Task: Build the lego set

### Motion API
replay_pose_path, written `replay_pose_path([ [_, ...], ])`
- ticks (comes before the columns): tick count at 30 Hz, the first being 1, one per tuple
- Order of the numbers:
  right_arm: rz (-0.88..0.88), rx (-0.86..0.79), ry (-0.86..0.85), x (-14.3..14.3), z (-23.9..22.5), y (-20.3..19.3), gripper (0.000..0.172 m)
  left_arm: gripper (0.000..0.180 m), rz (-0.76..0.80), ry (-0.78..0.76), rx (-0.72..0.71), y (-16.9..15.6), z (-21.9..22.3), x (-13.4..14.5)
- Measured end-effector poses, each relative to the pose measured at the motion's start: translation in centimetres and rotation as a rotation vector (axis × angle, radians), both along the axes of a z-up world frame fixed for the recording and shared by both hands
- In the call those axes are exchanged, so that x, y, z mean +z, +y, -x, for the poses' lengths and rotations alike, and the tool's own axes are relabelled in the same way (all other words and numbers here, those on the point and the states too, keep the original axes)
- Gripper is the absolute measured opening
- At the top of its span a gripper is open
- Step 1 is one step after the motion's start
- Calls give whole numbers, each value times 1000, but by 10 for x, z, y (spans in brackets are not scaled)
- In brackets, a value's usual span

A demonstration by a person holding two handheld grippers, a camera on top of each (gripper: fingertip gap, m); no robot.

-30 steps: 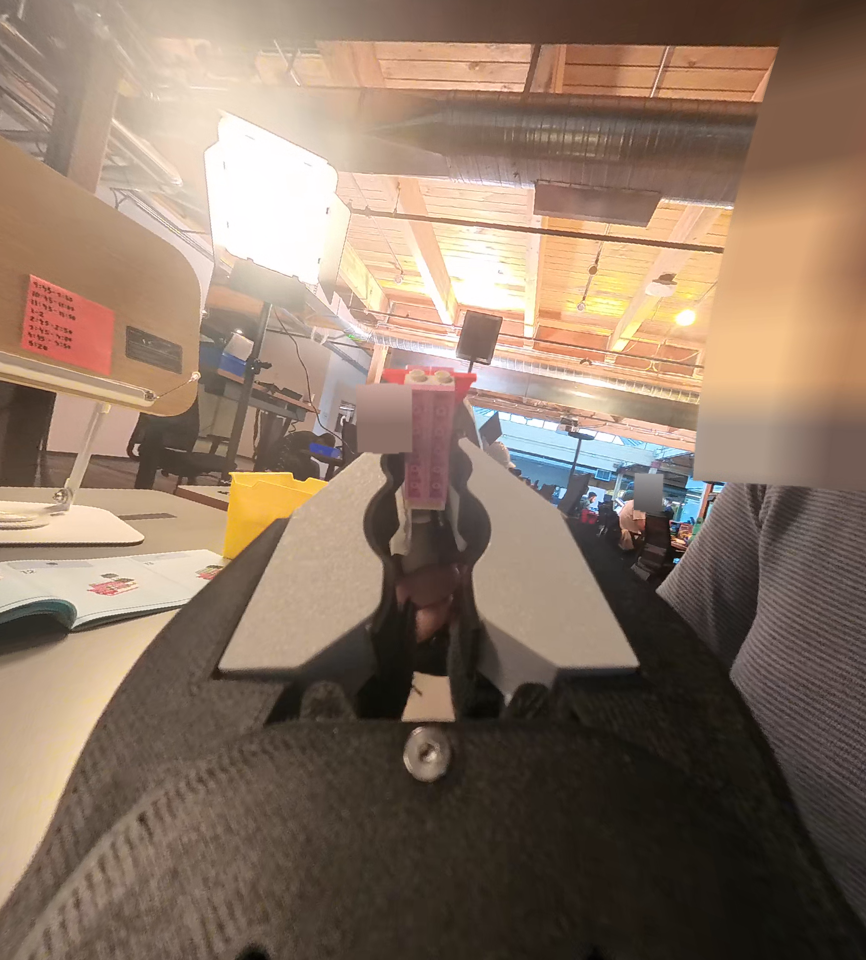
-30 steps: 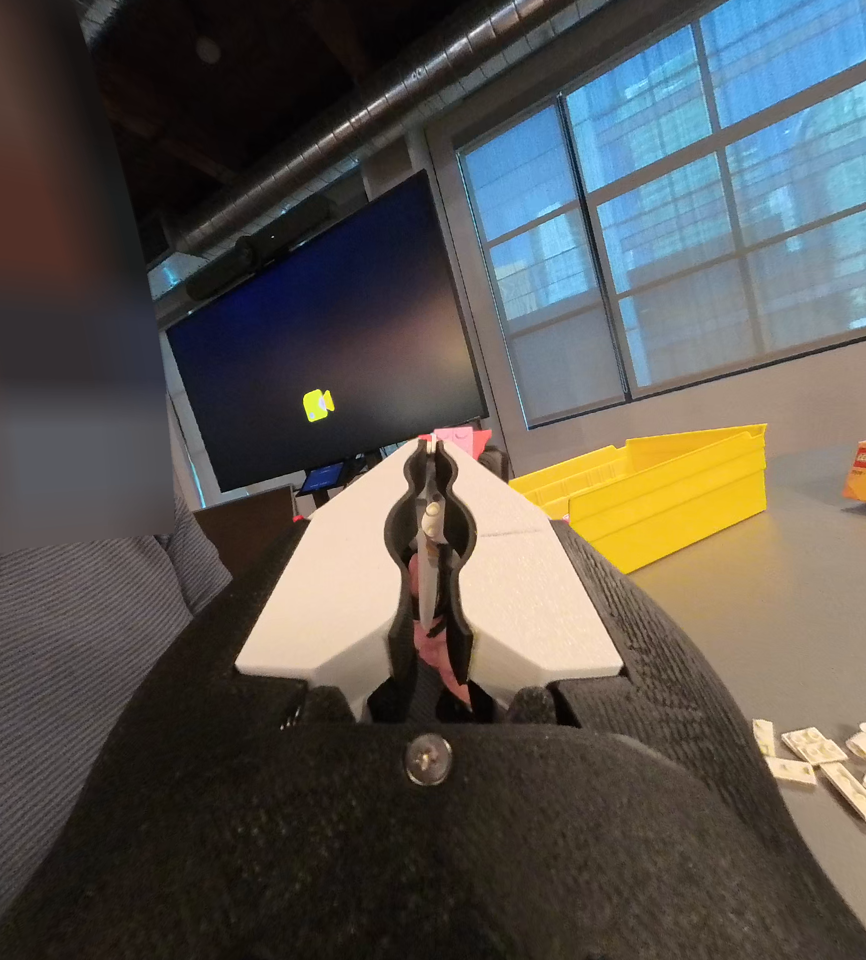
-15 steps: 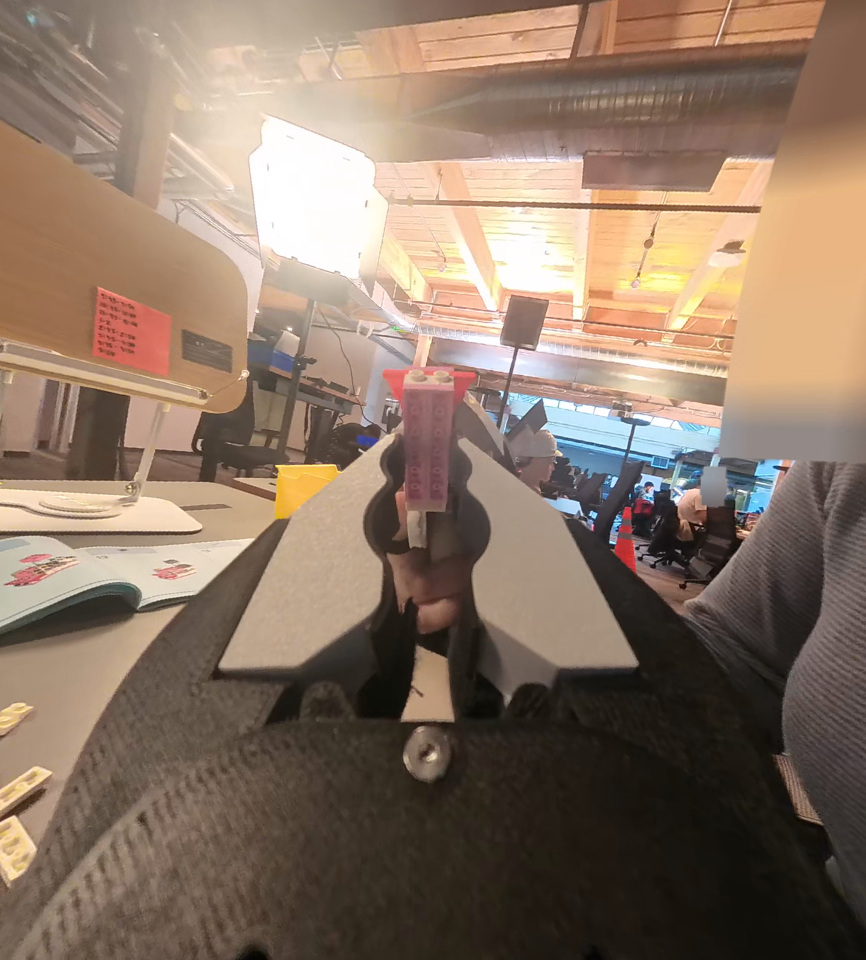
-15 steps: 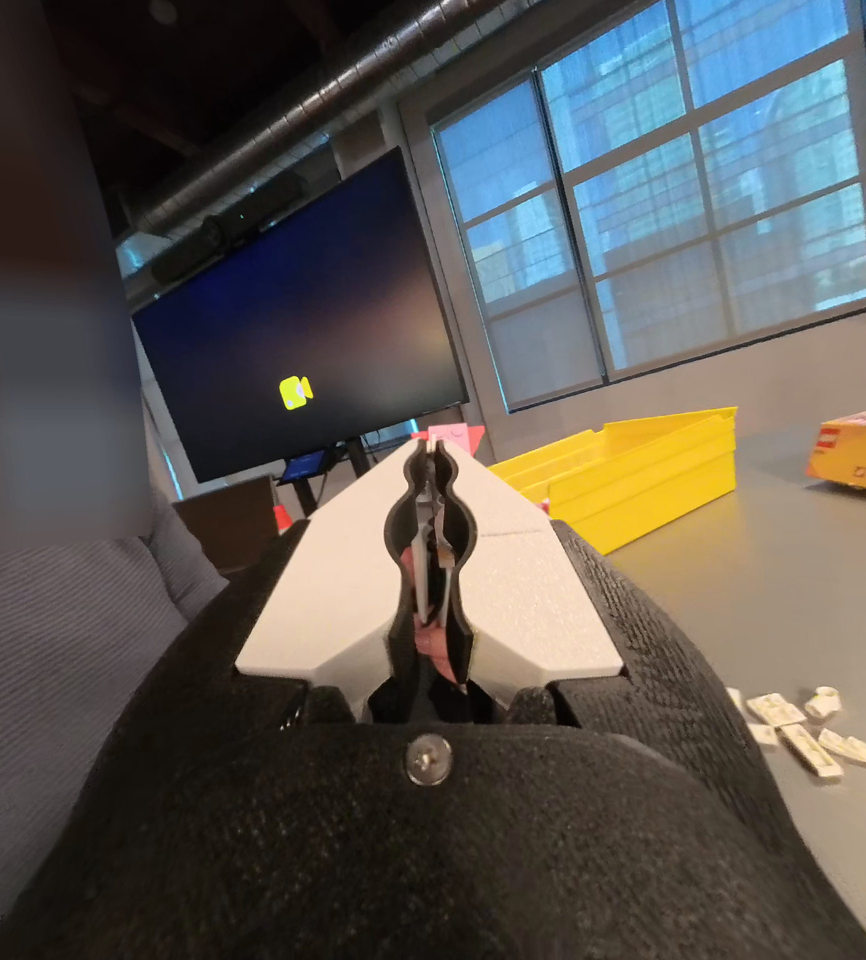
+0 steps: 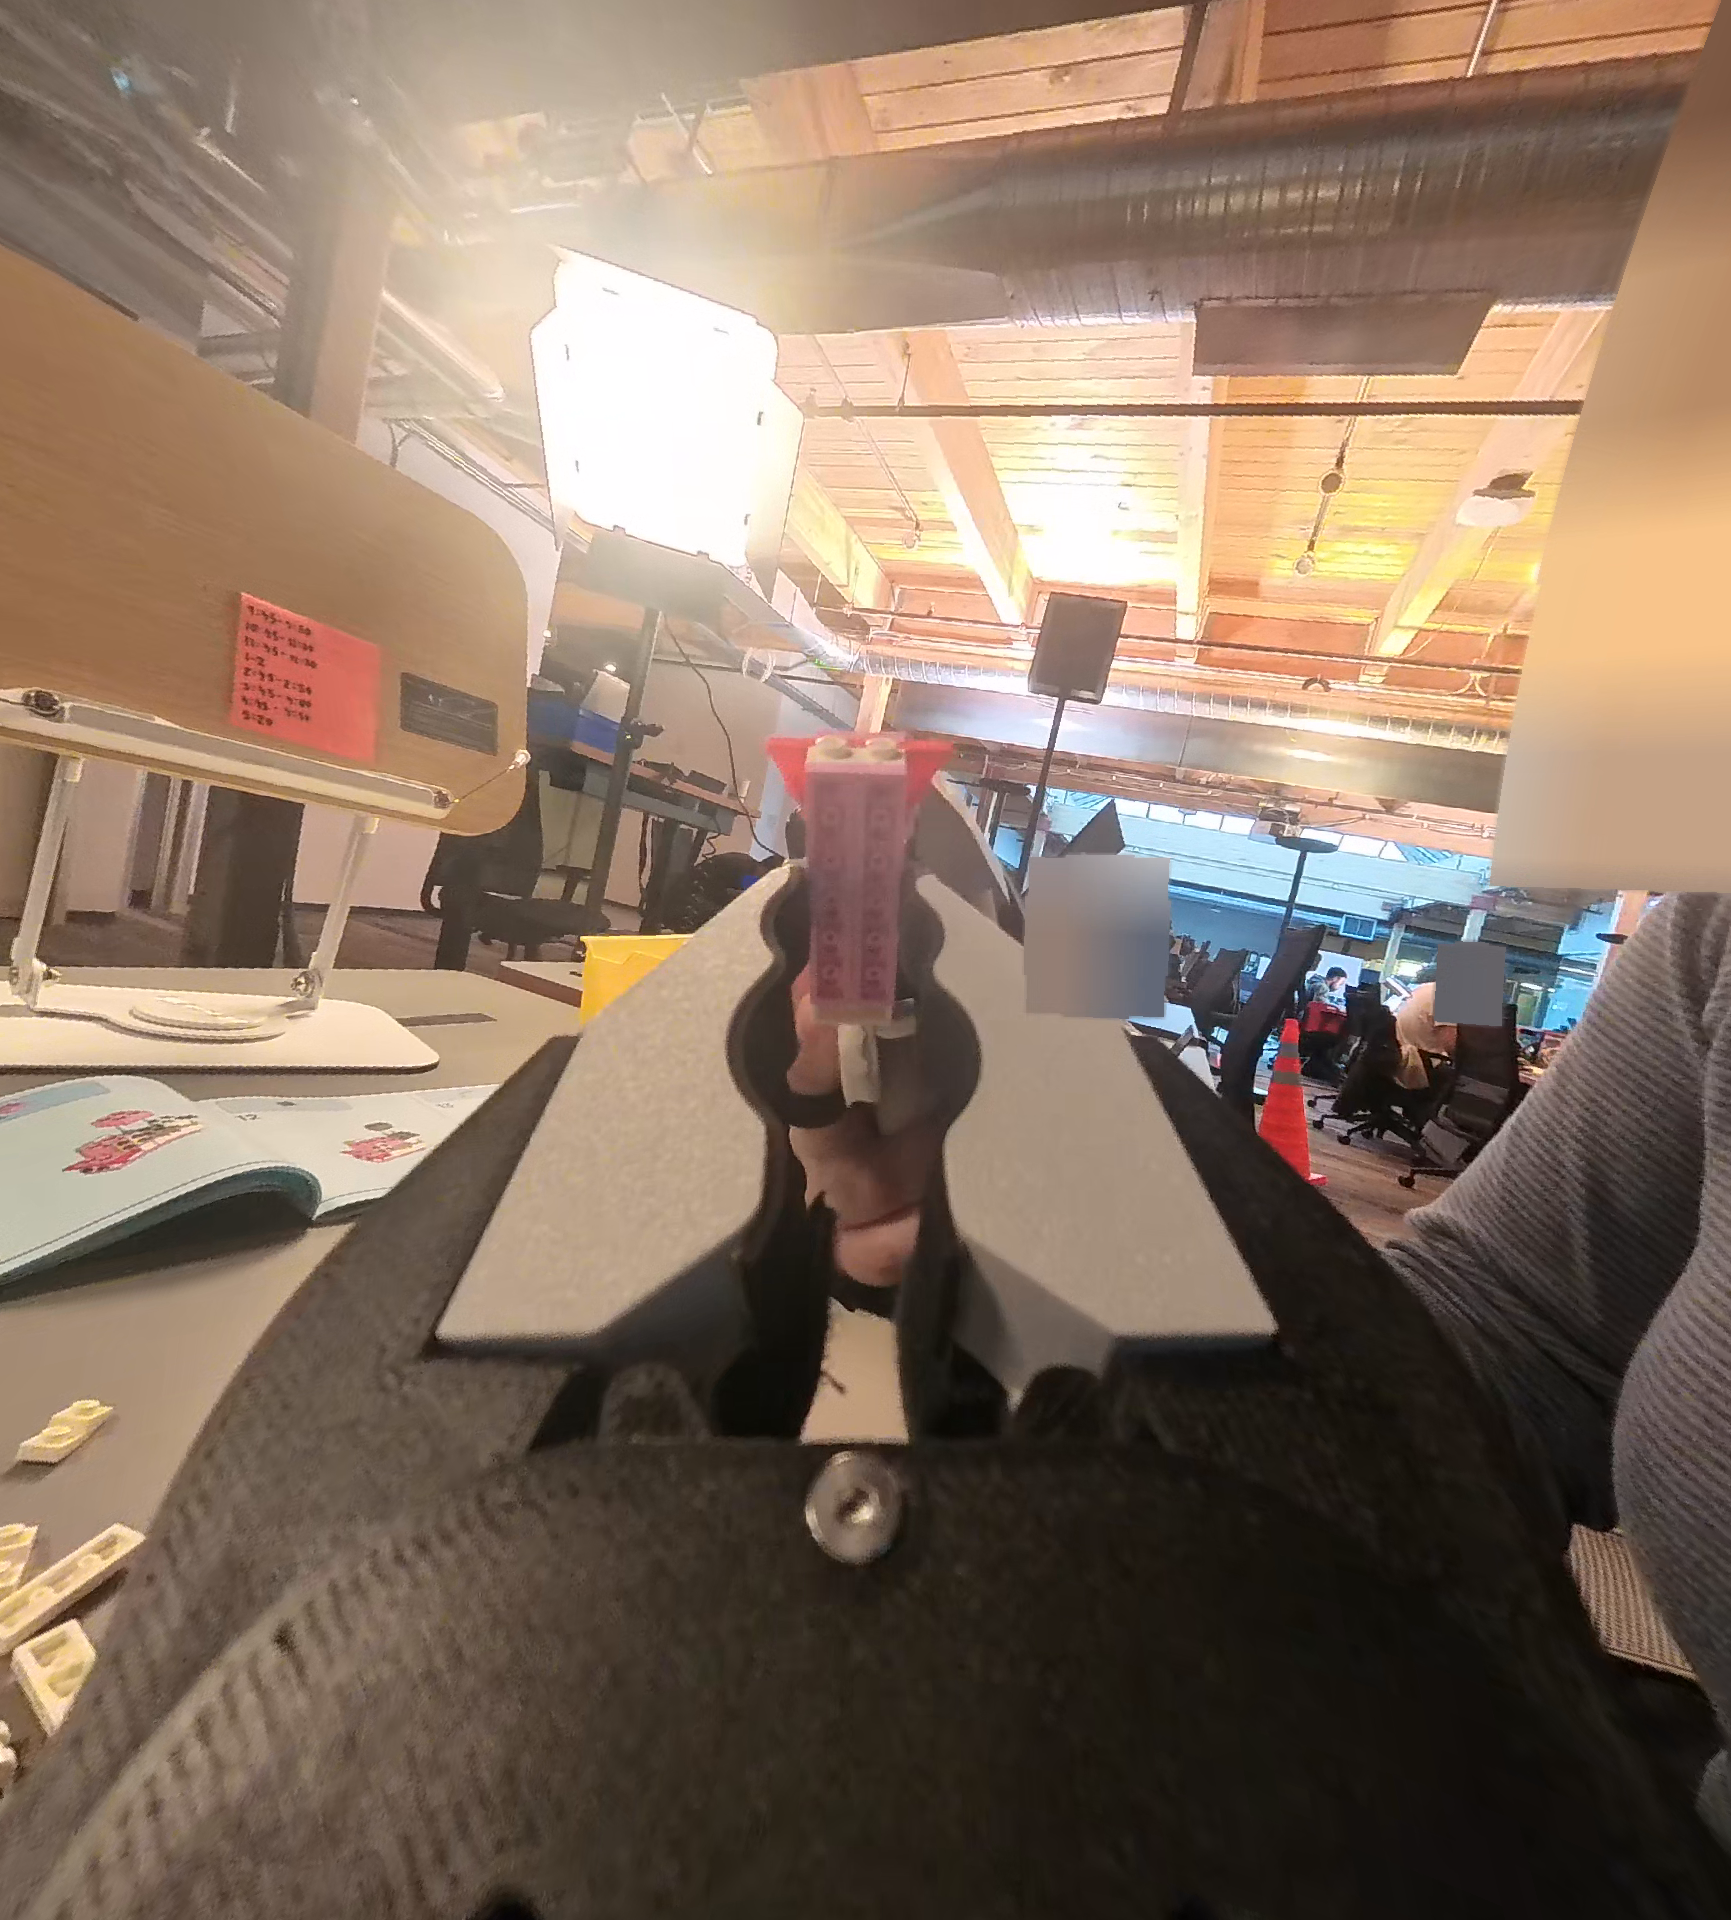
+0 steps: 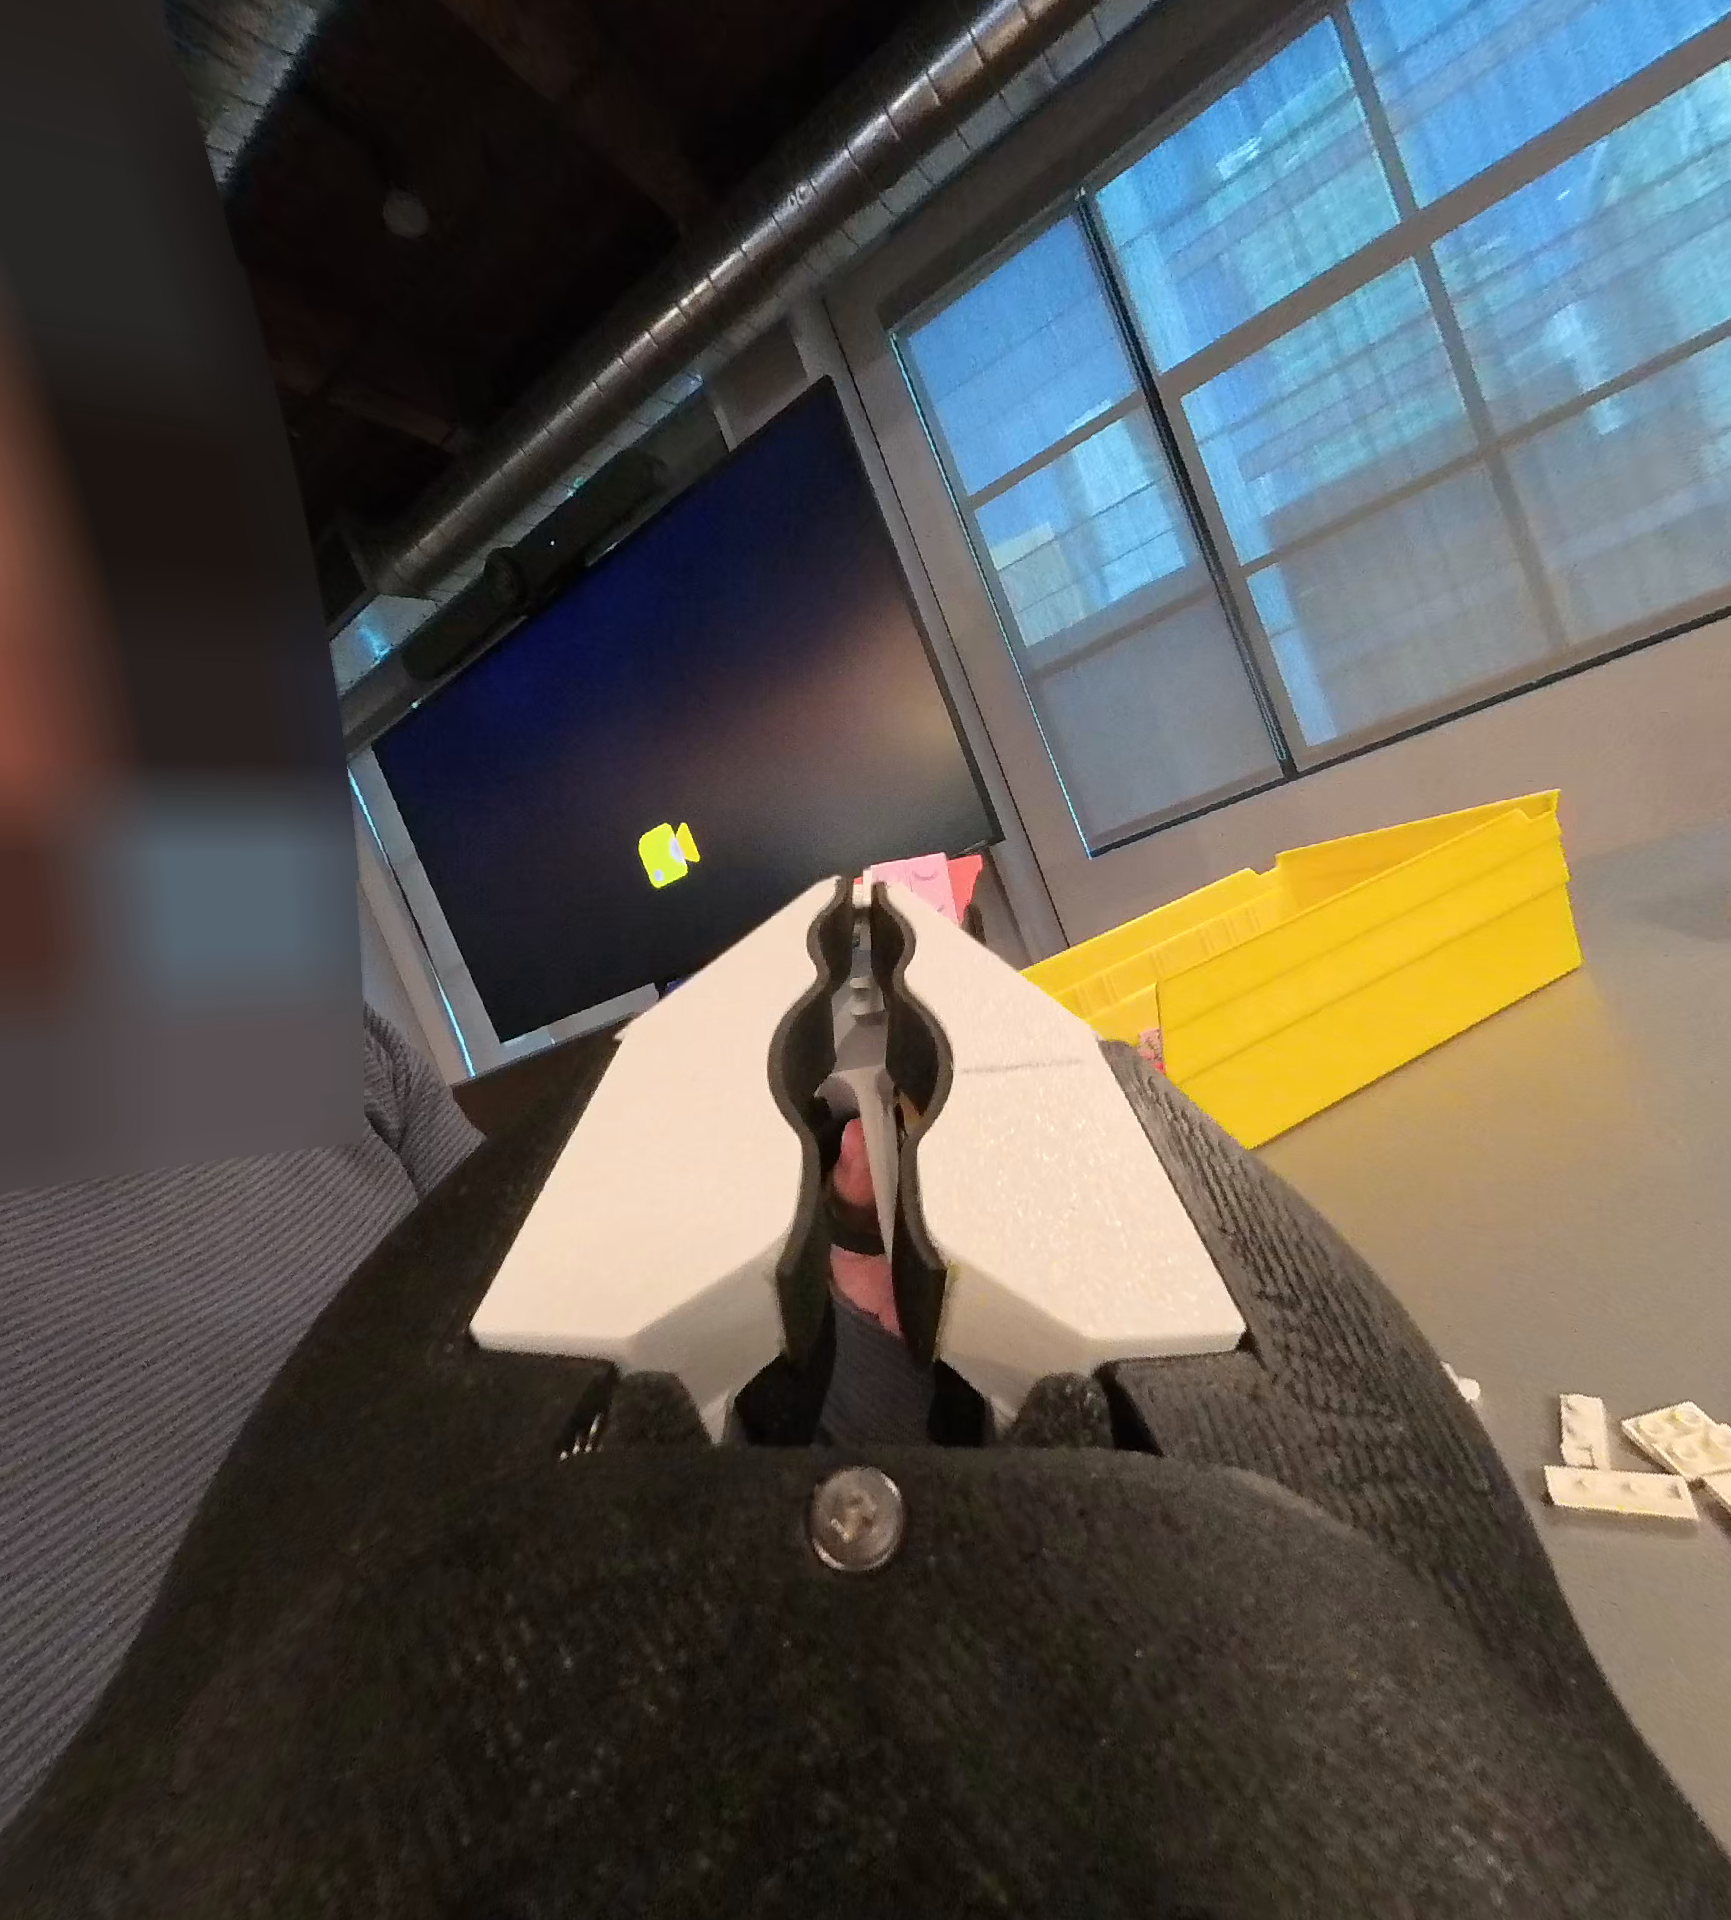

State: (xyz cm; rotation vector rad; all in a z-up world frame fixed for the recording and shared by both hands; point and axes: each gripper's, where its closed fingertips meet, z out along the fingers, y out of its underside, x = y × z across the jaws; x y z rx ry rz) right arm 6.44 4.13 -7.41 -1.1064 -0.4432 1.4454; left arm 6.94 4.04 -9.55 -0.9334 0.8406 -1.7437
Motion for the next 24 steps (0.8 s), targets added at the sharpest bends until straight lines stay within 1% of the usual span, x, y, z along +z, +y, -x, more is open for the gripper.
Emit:
replay_pose_path([
  [5, 5, 5, -11, -1, 1, 0, 0, 15, 1, 4, 4, 1, 0, -1],
  [11, -38, -56, -82, -3, 2, 1, 1, 15, 1, 12, 11, 1, -1, -2],
  [16, -48, -68, -108, -4, 3, 0, 1, 15, -21, 14, 20, -1, -1, -2],
  [20, -37, -63, -94, -6, 2, 2, 1, 15, -18, 24, 30, 1, -2, -4],
  [24, -15, -30, -35, -6, 2, 3, 1, 14, -10, 19, 36, 2, -2, -3],
])
